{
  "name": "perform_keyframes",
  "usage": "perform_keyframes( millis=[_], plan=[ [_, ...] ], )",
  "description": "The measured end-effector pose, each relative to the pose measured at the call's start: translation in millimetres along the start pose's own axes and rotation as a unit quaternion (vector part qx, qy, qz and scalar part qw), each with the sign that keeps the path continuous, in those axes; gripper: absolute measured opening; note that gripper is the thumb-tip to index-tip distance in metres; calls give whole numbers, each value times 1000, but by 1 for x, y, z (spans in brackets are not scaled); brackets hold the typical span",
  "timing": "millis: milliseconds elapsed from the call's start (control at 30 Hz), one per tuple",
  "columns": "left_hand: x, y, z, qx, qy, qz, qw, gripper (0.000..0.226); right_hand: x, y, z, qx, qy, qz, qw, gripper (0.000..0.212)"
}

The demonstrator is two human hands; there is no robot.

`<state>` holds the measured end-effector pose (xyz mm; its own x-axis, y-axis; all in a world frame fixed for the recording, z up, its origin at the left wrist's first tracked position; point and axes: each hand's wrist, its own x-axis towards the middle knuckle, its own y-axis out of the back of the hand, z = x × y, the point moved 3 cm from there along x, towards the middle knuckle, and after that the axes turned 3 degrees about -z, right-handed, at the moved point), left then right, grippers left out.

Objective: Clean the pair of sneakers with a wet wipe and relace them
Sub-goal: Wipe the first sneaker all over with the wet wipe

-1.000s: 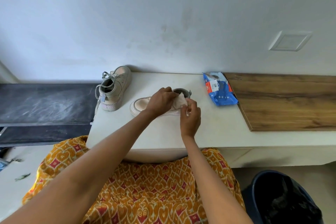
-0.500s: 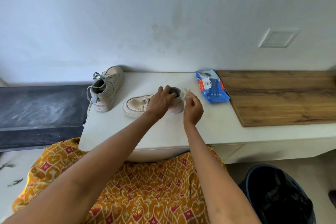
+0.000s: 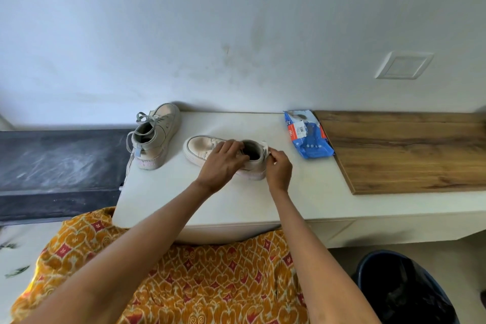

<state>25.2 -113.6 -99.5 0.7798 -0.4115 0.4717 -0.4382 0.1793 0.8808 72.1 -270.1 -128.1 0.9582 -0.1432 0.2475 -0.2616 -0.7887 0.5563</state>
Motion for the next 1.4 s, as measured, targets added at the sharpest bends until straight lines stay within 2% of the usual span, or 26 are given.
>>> perform_keyframes(
  millis=[100, 167, 267, 333, 400, 500, 633, 767, 900, 1033, 1167, 1300, 1400],
  plan=[
    [-6, -3, 4, -7, 51, 6, 999, 43, 2, -1, 16, -76, -14, -22, 997, 25],
    [-4, -3, 6, -44, 74, 3, 996, 46, 11, 4, 15, -104, -5, -49, 993, 27],
    [-5, -3, 9, -89, 90, -13, 992, 46, 23, 11, -1, -25, -11, -16, 999, 33],
    [-8, -4, 10, -121, 102, -28, 987, 47, 21, 8, -9, -5, 23, -19, 1000, 36],
    [-11, -8, 10, -150, 114, -42, 981, 48, 17, 2, -4, -59, 49, -67, 995, 33],
    [-13, -13, 5, -189, 116, -62, 973, 50, 16, 4, 11, -161, 43, -125, 978, 33],
    [-9, -11, -1, -200, 104, -68, 972, 53, 18, 9, -1, -208, 89, -142, 964, 27],
    [-13, -6, -10, -152, 104, -54, 981, 54, -2, 6, -8, -185, 103, -114, 971, 23],
    [-28, 0, -21, -144, 125, -26, 981, 56, -20, -4, -11, -117, 110, -127, 979, 24],
    [-35, 6, -28, -157, 124, -24, 979, 61, -18, -8, -25, -14, 34, -49, 998, 17],
    [-29, 7, -24, -141, 155, -32, 977, 69, -28, -21, -21, -45, 11, -100, 994, 19],
    [-27, 7, -21, -129, 160, -34, 978, 67, -22, -16, 8, -147, -12, -181, 972, 26],
    [-26, 10, -25, -124, 141, -20, 982, 61, -21, -4, -3, -83, -8, -87, 993, 23]
  ],
)
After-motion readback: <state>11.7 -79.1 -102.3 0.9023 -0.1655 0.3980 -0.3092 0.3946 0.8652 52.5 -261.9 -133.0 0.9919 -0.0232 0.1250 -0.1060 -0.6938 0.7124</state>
